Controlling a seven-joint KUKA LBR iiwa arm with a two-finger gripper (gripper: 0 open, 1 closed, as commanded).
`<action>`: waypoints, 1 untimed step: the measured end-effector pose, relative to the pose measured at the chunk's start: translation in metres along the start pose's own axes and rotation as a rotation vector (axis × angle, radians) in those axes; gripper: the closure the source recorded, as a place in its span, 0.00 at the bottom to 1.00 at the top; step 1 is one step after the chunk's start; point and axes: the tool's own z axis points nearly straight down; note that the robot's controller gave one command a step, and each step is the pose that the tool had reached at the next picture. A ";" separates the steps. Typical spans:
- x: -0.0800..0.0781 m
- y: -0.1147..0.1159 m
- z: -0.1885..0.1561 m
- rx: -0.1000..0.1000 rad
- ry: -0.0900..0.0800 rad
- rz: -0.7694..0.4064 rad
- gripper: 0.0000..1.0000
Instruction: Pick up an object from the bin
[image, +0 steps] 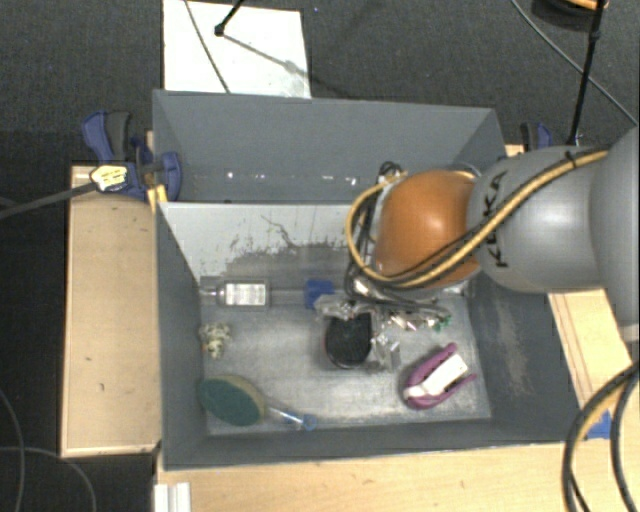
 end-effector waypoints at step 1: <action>-0.001 0.001 -0.001 0.000 -0.002 0.003 1.00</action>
Offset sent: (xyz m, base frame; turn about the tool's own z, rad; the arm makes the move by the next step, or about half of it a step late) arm 0.0000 0.0000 0.0000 0.0000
